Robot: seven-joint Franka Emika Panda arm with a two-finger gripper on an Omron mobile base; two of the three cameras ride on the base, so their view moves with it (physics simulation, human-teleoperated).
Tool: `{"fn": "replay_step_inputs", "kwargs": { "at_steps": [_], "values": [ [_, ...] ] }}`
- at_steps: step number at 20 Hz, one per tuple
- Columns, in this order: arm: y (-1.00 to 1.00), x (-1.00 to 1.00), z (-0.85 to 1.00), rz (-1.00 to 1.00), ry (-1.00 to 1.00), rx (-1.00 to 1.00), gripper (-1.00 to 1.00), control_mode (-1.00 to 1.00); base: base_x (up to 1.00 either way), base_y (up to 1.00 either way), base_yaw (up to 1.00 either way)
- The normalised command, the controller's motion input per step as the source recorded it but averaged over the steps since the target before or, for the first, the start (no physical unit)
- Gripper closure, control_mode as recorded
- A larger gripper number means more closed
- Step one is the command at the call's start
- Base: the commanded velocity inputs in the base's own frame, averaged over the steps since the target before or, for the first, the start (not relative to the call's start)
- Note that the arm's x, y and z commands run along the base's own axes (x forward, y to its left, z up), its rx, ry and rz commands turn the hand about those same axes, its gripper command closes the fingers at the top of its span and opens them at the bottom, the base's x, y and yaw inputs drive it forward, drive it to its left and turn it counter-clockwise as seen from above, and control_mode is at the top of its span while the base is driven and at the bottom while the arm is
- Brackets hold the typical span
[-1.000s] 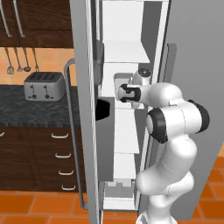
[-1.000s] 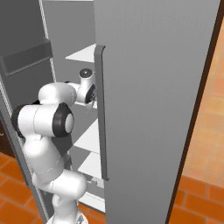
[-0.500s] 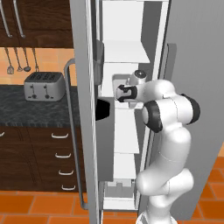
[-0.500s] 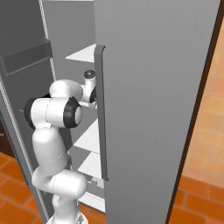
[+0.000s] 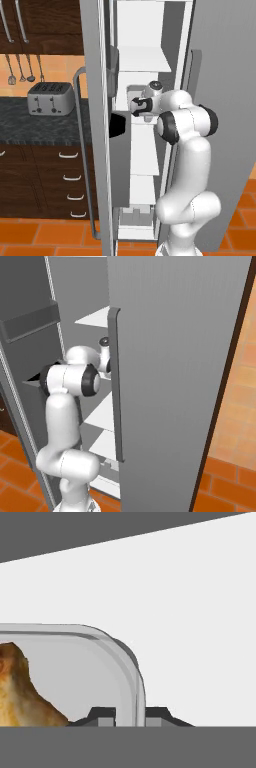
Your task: Take the meat container that has the chicken drumstick and place it on the second highest rack of the freezer. Then take the vegetable container that has the sweet potato and onion and place it on the highest rack of the freezer.
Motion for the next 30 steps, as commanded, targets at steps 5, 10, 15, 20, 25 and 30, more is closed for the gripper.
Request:
{"fn": "replay_step_inputs", "kwargs": {
  "at_steps": [5,10,15,20,25,30],
  "values": [
    [0.00,0.52,-0.13,-0.01,0.02,0.00,1.00,-1.00,0.00,0.00,0.00],
    [-0.01,0.29,-0.26,-0.02,0.02,-0.01,1.00,-1.00,0.00,0.00,0.00],
    [0.00,0.03,-0.40,0.00,0.05,-0.06,1.00,-1.00,0.00,0.00,0.00],
    [0.00,0.00,-0.05,0.00,0.08,-0.01,-1.00,-1.00,0.00,0.00,0.00],
    [-0.01,-0.22,0.00,0.00,0.01,0.00,-1.00,-1.00,0.00,0.00,0.00],
    [0.00,-0.70,0.00,0.00,-0.03,0.00,-1.00,-1.00,0.00,0.00,0.00]
  ]
}}
